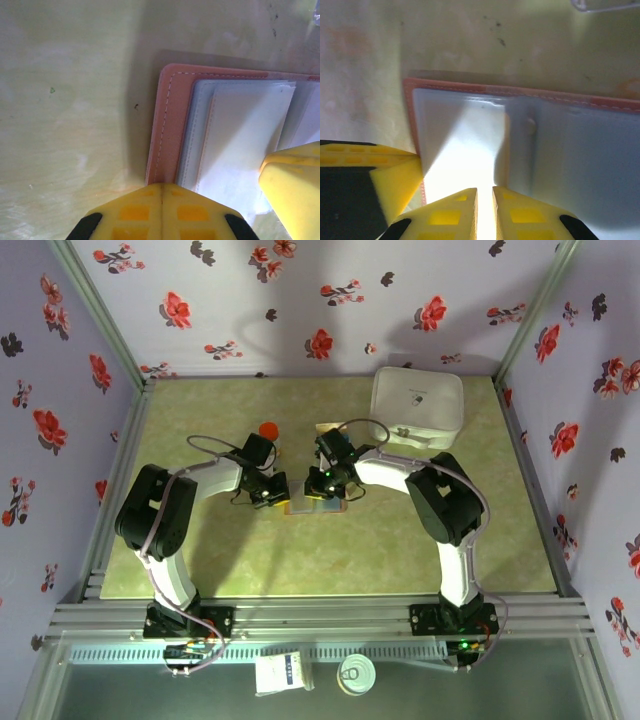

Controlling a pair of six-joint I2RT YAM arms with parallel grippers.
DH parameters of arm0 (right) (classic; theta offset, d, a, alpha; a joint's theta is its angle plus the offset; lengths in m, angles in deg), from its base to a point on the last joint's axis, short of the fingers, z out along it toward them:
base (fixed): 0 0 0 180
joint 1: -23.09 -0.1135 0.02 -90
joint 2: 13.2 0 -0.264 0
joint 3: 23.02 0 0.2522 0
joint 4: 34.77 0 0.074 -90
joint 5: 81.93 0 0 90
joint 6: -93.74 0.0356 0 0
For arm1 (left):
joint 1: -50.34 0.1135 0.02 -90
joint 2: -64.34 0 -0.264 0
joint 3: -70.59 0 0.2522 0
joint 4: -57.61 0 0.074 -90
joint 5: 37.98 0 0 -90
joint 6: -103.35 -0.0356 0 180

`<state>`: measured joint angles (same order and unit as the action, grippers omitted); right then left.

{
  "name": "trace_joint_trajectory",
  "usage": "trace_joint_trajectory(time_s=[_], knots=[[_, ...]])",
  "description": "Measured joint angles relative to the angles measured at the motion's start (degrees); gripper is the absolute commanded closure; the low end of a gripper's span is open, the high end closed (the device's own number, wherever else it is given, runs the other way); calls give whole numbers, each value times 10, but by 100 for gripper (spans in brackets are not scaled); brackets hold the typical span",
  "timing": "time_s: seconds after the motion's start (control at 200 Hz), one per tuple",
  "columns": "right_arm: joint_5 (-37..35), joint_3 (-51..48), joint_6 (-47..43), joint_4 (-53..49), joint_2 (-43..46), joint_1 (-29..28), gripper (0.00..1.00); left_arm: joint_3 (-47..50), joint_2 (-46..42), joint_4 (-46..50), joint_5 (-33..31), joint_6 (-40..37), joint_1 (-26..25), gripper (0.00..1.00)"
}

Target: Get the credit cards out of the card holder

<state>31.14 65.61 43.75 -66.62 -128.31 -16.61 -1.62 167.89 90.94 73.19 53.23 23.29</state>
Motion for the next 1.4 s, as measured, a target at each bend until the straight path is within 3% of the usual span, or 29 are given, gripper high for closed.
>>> trace_joint_trajectory(time_s=[0.415,0.74,1.025,1.4], knots=[[-8,-1,-10,-12,0,7,84,-8,0,19,-6,-3,0,100],[27,-41,3,42,4,26,85,-30,-19,56,-17,-4,0,100],[42,-59,12,69,8,32,85,-56,-34,42,3,16,-4,84],[62,-80,27,105,11,40,85,-56,15,-14,44,48,-21,75]])
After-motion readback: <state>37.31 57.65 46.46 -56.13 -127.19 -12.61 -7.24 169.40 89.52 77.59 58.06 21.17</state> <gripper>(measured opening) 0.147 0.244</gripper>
